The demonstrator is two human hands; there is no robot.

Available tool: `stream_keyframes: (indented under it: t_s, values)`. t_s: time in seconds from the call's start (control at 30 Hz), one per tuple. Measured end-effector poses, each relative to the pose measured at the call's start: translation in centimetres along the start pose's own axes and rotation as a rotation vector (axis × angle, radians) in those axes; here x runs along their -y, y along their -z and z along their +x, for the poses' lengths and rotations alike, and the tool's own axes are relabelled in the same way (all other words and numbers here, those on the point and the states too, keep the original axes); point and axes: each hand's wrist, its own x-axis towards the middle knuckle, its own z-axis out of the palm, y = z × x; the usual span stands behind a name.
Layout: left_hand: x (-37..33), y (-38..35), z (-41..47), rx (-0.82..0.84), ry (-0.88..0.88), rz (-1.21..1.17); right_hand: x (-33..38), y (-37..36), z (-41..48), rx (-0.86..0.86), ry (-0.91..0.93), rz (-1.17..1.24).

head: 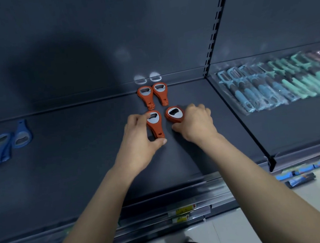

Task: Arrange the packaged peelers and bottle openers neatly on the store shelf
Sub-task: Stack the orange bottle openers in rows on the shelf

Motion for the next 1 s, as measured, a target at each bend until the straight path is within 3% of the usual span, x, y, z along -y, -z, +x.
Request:
stream_keyframes:
  t_s: [0.43, 1.0]
  values:
    - [-0.2, -1.0, -0.4, -0.077, -0.116, 0.043, -0.4, -0.6, -2.5, -0.076, 0.019, 0.072]
    - [0.3, -1.5, 0.2, -0.110, -0.140, -0.070, 0.8, -1.4, -2.5, -0.101, 0.031, 0.097]
